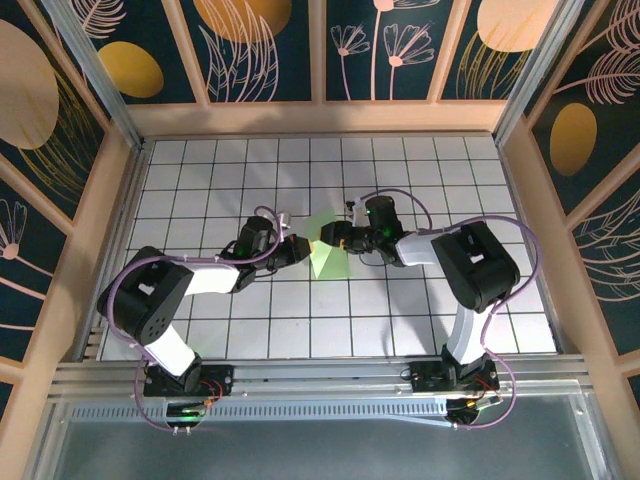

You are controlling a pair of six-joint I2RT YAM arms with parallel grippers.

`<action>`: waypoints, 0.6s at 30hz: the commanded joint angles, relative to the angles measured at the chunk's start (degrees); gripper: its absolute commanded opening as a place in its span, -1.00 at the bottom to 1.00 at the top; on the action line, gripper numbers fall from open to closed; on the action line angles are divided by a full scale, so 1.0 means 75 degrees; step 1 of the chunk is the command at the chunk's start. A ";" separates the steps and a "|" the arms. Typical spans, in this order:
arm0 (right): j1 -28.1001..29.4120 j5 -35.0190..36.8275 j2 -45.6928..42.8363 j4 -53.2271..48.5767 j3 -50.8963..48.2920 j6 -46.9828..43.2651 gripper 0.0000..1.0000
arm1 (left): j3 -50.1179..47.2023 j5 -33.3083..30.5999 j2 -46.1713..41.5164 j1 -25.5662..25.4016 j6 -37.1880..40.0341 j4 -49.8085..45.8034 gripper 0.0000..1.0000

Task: Fold a paper plane with a square sheet of paper (fold left side to right side)
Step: Turn over the paper at the center of the table.

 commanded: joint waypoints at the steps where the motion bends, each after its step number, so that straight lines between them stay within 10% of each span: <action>1: 0.0080 -0.0101 0.0138 0.0328 0.0197 0.0059 0.12 | -0.0044 -0.0142 0.0265 0.0041 0.0103 0.0104 -1.00; 11: 0.0186 0.0185 0.0387 0.0409 0.0114 0.0090 -0.23 | 0.0021 -0.0301 0.0644 0.0040 0.0180 0.0034 -0.86; 18: 0.0204 0.0394 0.0181 0.0439 0.0061 0.0051 -0.83 | -0.0150 -0.0873 -0.0065 0.0043 0.0213 -0.0176 -0.45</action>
